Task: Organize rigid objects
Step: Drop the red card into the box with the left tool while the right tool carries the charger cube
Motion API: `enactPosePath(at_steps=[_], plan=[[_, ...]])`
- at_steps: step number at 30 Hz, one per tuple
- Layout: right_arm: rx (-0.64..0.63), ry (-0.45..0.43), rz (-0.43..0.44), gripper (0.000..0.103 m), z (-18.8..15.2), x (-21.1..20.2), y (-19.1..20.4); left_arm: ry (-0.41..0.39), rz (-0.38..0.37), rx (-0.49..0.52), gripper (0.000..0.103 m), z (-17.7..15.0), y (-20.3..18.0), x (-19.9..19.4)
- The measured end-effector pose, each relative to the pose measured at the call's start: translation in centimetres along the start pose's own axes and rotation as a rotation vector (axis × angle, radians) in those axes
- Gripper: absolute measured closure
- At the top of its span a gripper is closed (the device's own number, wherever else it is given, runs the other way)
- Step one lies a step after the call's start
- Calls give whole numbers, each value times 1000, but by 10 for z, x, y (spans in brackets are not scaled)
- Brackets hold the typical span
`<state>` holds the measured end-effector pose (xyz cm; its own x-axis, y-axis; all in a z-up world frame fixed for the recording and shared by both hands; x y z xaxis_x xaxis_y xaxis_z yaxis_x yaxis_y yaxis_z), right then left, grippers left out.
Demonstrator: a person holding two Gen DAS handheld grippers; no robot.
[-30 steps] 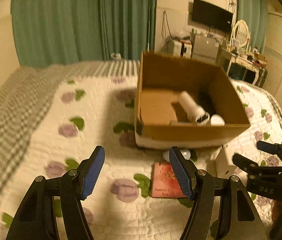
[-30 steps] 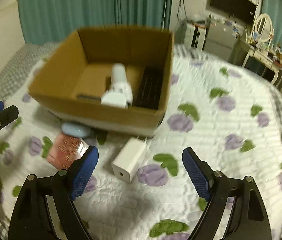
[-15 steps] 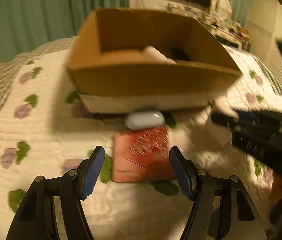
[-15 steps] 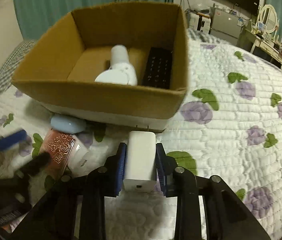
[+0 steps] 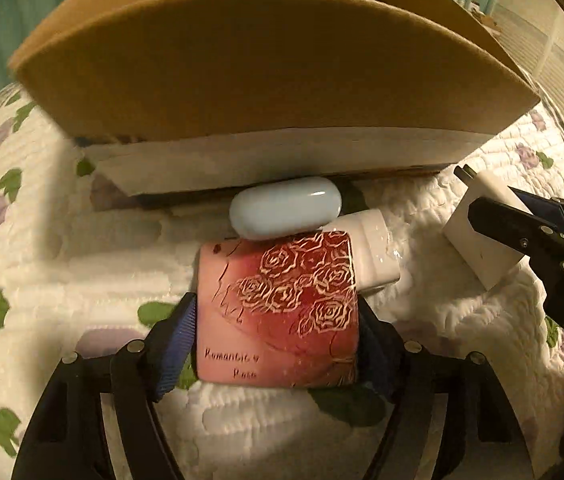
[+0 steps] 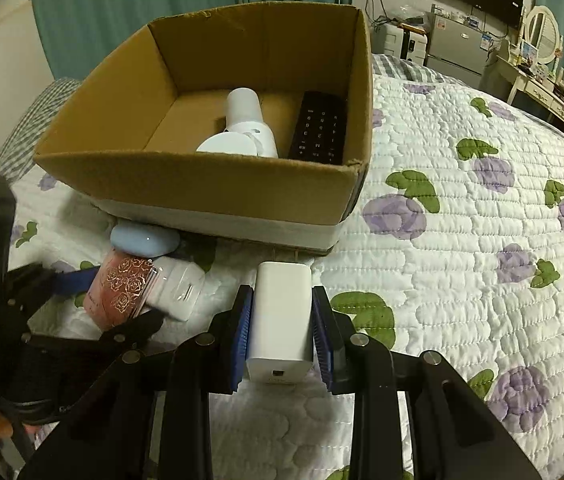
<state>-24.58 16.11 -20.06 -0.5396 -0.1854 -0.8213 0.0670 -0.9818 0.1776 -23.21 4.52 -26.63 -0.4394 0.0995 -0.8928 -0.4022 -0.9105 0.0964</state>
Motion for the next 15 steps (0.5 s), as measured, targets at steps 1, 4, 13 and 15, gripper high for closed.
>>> enactPosePath(at_steps=[1,4,13,15], plan=[[-1,1,-1,75,0,0,0,-4,-3,3,26,0,0,-1],[-9,-1,-3,75,0,-2,1,-39,-21,-16,29,-1,-1,-9],[-25,-53,-15,75,0,-27,0,-128,7,-30,31,-14,-8,-56],[-27,-69,-14,75,1,-36,2,-149,9,-34,31,-16,-8,-68]])
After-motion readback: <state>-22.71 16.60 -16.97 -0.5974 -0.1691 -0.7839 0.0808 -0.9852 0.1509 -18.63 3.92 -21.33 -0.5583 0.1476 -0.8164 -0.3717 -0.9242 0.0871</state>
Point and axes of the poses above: each gripper's, at about its wrist camera, not at the fingertips, and x roughly the way its jaws point, y to its left, z to its top, the point moved 9 cm from there along x, roughly the way its jaws point, and after that the axes turned 14 degrees about x, right-handed, at the moved point
